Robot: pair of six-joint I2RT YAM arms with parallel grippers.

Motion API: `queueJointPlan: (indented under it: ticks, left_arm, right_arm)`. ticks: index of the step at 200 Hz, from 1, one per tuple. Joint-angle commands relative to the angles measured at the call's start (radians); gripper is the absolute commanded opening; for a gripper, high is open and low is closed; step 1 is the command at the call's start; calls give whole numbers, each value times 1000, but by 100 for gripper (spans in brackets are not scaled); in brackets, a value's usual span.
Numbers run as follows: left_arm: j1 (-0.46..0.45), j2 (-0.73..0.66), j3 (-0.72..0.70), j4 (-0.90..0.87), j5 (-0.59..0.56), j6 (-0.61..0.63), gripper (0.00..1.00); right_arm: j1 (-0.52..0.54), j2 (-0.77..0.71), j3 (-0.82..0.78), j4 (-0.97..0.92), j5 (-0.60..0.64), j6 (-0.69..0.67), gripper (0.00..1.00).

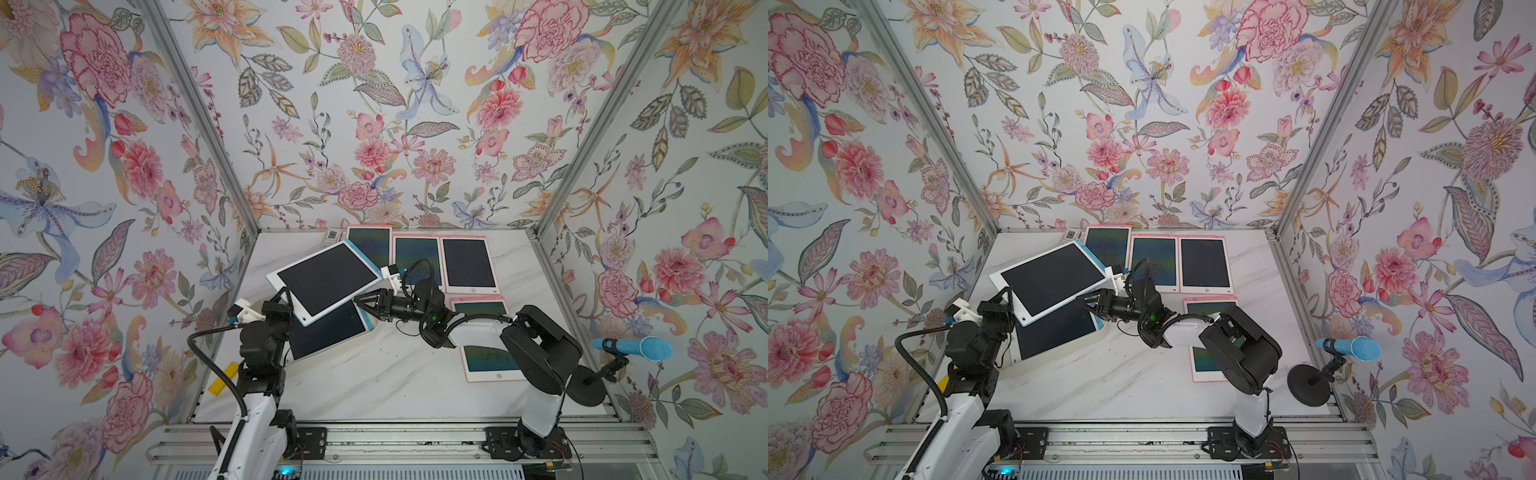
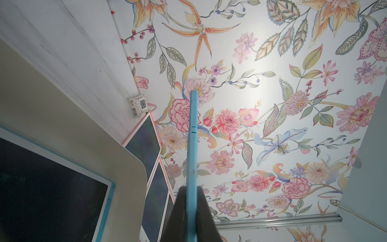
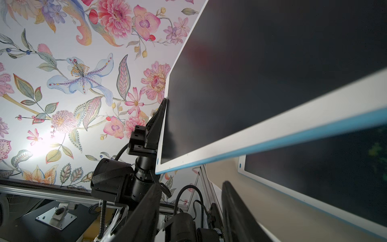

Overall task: Take out the writing tablet from the storage box
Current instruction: Pick up the writing tablet from the storage box.

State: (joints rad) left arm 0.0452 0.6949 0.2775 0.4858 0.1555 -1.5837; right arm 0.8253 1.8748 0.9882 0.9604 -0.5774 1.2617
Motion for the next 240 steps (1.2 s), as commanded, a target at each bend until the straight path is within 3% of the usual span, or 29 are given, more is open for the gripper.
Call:
queueJointPlan:
  ticks: [1, 89, 121, 192, 240]
  left_arm:
    - [-6, -28, -21, 54, -13, -38, 0]
    - [-6, -23, -36, 68, 6, -46, 0]
    - [-7, -25, -56, 90, 10, -56, 0]
    - [-7, 6, -100, 134, 41, -77, 0]
    - [-10, 10, -144, 124, 81, -76, 0]
  right_arm:
    - [4, 50, 53, 47, 15, 44, 47]
    - [9, 152, 148, 106, 17, 85, 44]
    - [8, 169, 182, 84, 31, 83, 35]
    - [10, 200, 240, 62, 56, 65, 26]
    - [-1, 205, 325, -52, -5, -18, 12]
